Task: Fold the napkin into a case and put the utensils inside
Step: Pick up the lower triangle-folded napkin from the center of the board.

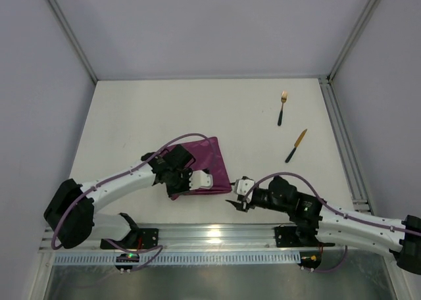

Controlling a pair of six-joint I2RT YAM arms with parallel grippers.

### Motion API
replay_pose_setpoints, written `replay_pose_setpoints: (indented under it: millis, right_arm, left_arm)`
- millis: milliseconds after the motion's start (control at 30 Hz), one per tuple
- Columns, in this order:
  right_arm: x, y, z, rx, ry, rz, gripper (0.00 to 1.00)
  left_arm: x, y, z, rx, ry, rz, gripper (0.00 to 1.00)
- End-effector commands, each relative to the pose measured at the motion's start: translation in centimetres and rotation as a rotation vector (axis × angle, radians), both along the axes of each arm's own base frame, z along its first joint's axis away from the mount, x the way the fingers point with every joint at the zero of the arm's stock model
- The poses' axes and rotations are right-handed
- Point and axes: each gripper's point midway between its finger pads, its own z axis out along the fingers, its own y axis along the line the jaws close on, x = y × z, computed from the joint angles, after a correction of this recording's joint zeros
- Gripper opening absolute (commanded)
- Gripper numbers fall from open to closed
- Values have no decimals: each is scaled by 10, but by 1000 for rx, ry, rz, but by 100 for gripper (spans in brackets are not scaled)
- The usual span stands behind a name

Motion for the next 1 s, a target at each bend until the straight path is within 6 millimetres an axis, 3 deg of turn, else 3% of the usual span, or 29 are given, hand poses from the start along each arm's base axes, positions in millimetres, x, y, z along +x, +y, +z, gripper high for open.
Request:
replay_pose_setpoints:
  millis: [0, 167, 200, 233, 333, 500, 833, 967]
  right_arm:
    - [-3, 9, -11, -79, -179, 91, 60]
    - [7, 25, -33, -108, -253, 41, 63]
    - [12, 25, -50, -165, -267, 11, 63]
    - [19, 33, -39, -125, -320, -10, 63]
    - [30, 42, -46, -127, -361, -40, 66]
    - [31, 59, -58, -154, -341, -15, 70]
    - [41, 60, -100, -284, -304, -56, 69]
    - [40, 58, -119, -341, -277, -49, 62]
  left_arm:
    - [-2, -8, 18, -57, 23, -14, 0]
    - [-1, -5, 20, -60, 40, 5, 0]
    - [-1, -4, 20, -59, 44, 7, 0]
    - [0, -4, 20, -61, 46, 12, 0]
    - [0, -4, 21, -61, 52, 16, 0]
    - [-1, -3, 23, -71, 59, 21, 0]
    - [-4, -1, 25, -83, 84, 18, 0]
    - [-5, 1, 24, -84, 90, 20, 0]
